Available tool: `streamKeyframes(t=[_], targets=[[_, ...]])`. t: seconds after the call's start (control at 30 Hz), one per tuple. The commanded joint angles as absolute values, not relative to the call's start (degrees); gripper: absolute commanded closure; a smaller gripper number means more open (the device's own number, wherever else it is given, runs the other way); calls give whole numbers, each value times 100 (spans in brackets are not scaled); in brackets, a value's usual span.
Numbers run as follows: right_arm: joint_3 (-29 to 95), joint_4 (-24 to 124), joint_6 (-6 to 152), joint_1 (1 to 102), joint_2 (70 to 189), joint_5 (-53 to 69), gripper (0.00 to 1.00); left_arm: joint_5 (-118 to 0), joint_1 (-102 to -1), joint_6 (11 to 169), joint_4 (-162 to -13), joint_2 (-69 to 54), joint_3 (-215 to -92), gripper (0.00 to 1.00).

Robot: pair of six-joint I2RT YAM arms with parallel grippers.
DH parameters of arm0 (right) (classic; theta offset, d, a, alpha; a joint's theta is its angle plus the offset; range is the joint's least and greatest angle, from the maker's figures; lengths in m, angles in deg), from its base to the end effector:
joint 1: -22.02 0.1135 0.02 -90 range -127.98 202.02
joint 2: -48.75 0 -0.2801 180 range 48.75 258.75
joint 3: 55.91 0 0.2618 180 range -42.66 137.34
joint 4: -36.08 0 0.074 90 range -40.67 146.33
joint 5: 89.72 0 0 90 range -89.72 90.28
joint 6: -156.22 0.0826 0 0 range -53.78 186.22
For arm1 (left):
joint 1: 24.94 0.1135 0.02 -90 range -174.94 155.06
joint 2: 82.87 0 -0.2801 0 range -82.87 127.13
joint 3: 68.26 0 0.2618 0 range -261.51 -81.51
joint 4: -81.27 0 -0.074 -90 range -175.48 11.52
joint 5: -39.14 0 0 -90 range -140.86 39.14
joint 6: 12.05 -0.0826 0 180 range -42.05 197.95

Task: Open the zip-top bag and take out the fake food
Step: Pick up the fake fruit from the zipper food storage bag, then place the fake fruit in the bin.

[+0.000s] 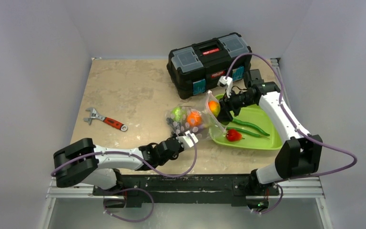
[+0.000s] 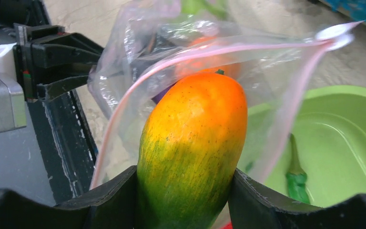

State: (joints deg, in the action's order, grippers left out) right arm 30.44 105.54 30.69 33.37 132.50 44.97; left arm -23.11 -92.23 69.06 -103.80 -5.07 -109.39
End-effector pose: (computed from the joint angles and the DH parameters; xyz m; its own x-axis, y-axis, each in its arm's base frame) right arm 0.2858 0.1166 0.2818 -0.4949 -0.5207 -0.6956 -0.8583 0.4178 0.2979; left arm 0.1498 -0.2583 0.1538 -0.0974 0.5869 -0.8038 0.6866 0.6243 0.3727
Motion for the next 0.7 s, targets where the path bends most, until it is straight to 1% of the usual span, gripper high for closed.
streamKeyframes(t=[0.0,0.1,0.2,0.4,0.53,0.67], targets=[[3408,10602,3183,2919,13058,4891,98,-2187,-9235,7223,-9996,-703,-10771,85],[3394,10519,3299,2816,13092,5184,98,-2245,-9231,7267,-9904,-880,-10721,86],[3331,10118,3689,2677,13005,5032,99,-2232,-9229,7333,-9705,-1082,-10758,86],[2918,9252,4060,2362,12579,3884,100,-2162,-9151,7630,-9317,-1582,-10736,87],[2354,8994,3704,2228,12501,3033,99,-2183,-9083,7747,-9059,-1895,-10714,87],[1897,8830,3271,2215,12688,2446,96,-2210,-9051,8105,-8859,-2108,-10660,87]])
